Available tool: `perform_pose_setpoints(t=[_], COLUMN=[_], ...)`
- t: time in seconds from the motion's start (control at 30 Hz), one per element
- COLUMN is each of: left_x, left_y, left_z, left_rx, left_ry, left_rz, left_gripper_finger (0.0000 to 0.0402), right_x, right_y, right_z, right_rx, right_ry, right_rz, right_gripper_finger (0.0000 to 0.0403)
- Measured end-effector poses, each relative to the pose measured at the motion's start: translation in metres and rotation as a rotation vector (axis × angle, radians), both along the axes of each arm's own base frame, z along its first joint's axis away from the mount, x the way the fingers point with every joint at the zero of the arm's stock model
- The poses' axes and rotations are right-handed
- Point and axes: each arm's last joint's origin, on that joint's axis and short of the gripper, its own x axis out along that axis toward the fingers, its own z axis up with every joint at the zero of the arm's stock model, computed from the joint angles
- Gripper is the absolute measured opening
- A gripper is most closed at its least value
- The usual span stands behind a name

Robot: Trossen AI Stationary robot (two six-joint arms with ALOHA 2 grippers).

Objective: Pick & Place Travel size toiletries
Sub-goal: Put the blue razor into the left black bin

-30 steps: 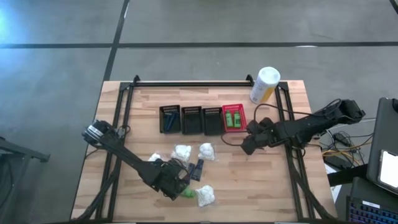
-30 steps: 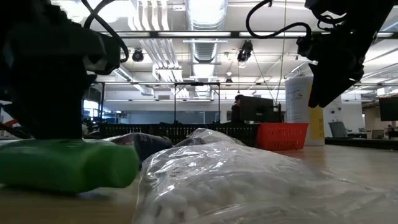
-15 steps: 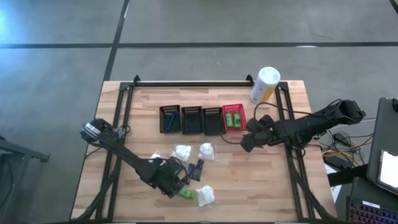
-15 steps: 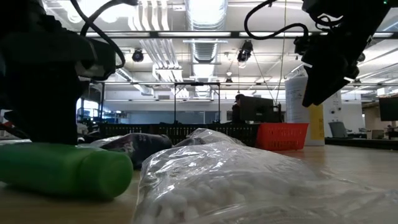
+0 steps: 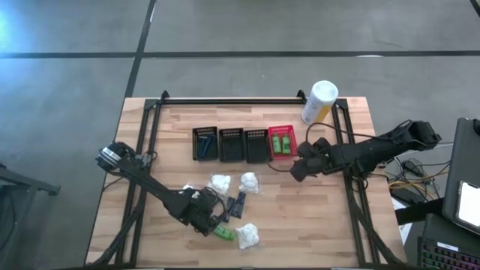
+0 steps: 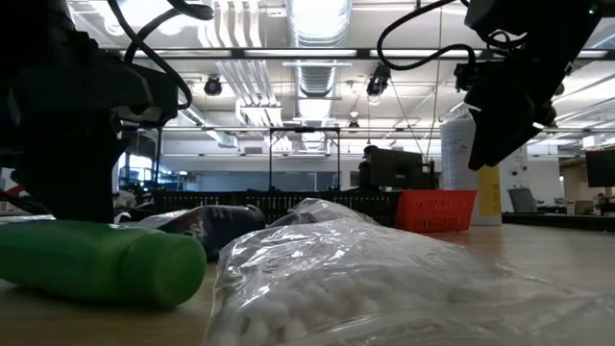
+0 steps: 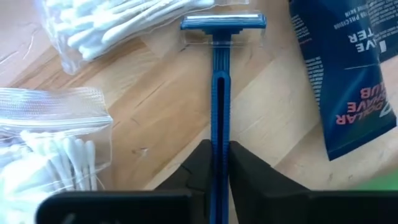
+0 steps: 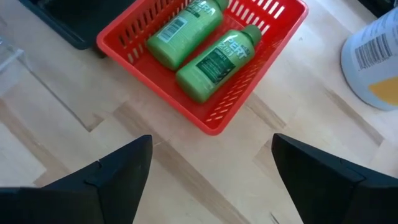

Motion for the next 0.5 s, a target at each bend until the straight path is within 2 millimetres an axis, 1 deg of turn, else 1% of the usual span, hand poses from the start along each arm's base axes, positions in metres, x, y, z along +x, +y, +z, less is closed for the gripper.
perform_pose_setpoints(t=[0.17,0.3,0.37,0.5], left_x=[0.001,0.001,0.001,-0.002], left_y=[0.002,0.002,0.004,0.010], left_z=[0.000,0.011,0.022,0.060], left_rx=[0.004,-0.012,0.000,0.017], left_ry=[0.006,-0.023,-0.073,-0.254], left_rz=[0.007,0.008,0.018,0.096], left_gripper_finger=[0.0030,0.0028,0.0028,0.0027], right_x=[0.000,0.002,0.003,0.007], right_y=[-0.004,-0.005,-0.005,-0.005], right_z=[0.000,0.001,0.004,0.009], right_rx=[0.003,0.023,0.025,0.026], right_ry=[0.009,0.010,-0.003,-0.030], right_rz=[-0.003,0.002,0.003,0.003], right_gripper_finger=[0.0336,0.0337,0.0333,0.0320])
